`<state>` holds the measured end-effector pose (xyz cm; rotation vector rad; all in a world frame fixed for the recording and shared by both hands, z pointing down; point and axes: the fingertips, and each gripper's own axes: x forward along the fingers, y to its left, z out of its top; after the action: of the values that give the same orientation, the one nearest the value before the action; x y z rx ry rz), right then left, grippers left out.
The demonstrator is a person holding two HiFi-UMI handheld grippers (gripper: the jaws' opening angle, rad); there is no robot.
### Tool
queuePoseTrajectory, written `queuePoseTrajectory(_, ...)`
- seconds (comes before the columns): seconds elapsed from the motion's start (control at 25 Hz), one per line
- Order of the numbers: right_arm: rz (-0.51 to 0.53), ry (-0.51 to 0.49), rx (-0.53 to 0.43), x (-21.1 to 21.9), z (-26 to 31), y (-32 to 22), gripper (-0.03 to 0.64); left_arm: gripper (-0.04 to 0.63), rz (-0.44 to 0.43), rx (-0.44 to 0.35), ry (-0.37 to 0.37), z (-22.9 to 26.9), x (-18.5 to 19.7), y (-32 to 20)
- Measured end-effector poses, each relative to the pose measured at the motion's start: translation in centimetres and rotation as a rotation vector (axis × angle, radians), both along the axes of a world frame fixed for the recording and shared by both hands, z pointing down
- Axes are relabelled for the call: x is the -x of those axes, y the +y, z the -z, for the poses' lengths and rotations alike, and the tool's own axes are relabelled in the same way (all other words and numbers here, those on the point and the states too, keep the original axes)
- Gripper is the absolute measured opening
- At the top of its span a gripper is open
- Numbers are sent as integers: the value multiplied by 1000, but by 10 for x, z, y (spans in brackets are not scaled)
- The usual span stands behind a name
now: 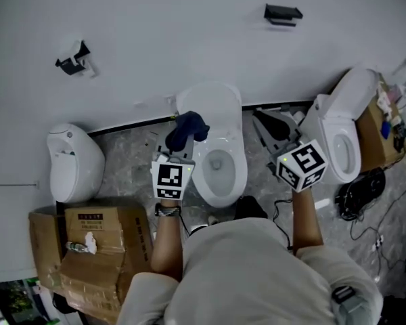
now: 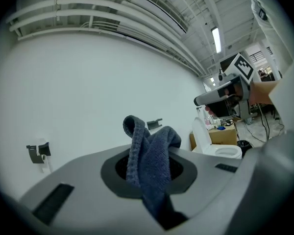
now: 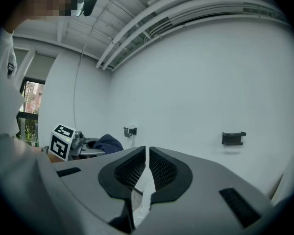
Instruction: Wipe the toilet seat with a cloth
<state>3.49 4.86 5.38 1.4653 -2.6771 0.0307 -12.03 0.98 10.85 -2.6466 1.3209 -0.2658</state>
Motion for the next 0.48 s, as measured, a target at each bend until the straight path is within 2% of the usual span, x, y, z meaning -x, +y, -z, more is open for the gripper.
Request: queuePoseTrajectory(0.48,6,22,-109,23,57,5,43,44,-15,-166,25,96,12,18)
